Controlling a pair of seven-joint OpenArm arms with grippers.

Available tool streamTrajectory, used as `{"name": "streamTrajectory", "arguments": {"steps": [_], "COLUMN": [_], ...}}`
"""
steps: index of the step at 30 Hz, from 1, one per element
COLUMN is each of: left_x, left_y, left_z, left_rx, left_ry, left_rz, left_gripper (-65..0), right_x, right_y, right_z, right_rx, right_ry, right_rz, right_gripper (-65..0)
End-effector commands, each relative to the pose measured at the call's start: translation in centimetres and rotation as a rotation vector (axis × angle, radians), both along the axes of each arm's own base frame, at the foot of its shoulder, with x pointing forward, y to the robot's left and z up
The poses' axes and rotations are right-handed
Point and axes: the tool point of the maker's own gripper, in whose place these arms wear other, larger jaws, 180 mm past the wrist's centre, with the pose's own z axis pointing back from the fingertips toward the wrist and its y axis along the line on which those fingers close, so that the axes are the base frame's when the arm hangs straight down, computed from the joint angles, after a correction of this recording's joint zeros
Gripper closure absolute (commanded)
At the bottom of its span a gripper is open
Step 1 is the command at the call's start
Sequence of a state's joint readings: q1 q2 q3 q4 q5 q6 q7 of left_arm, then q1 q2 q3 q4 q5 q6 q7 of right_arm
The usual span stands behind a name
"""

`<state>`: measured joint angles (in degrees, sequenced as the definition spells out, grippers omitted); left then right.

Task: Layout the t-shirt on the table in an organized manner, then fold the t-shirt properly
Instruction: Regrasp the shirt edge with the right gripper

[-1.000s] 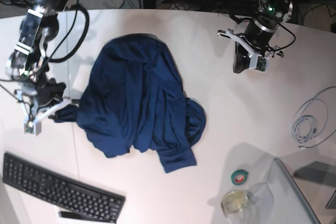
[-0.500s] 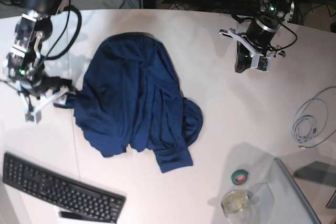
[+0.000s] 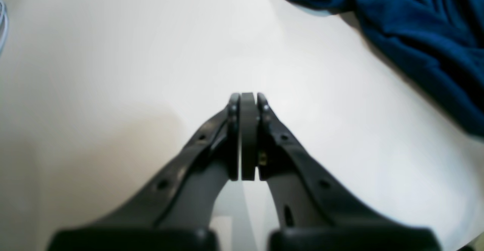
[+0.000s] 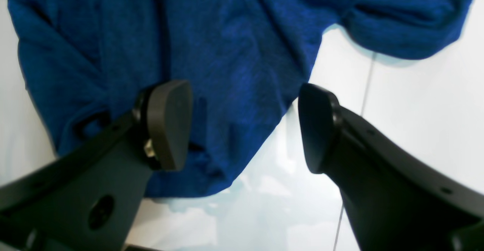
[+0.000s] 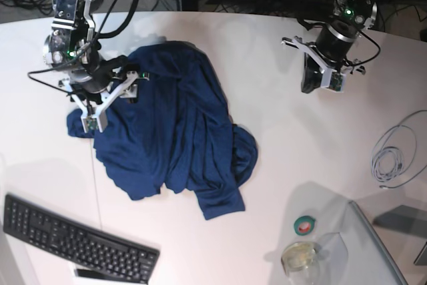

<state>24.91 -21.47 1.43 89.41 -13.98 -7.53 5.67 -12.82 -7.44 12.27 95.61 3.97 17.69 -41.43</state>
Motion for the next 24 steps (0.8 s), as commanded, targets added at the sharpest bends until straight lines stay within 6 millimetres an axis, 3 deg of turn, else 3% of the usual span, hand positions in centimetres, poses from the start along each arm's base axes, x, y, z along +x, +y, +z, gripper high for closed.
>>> {"name": "streamTrajectory", "arguments": {"steps": [1, 5, 14, 24], "left_x": [0.7, 0.9, 0.7, 0.0], "left_y": [0.2, 0.8, 0.1, -1.1], "left_z": [1.1, 1.4, 1.3, 1.5], "left_rx": [-0.002, 0.018, 0.006, -0.026], "left_ry": [-0.045, -0.048, -0.046, -0.047], "left_rz": [-0.003, -0.014, -0.023, -0.021], "left_gripper": [0.0, 0.0, 0.0, 0.0], "right_x": [1.0, -0.1, -2.2, -1.6], "right_y": [1.0, 2.7, 2.7, 2.2], "right_z": [1.7, 3.0, 2.5, 5.1], "right_rx": [0.036, 0.113, 0.117, 0.096], "right_ry": [-0.065, -0.092, -0.063, -0.136], "right_rz": [0.008, 0.022, 0.018, 0.020], "right_gripper": [-40.4, -40.4, -40.4, -40.4]}}
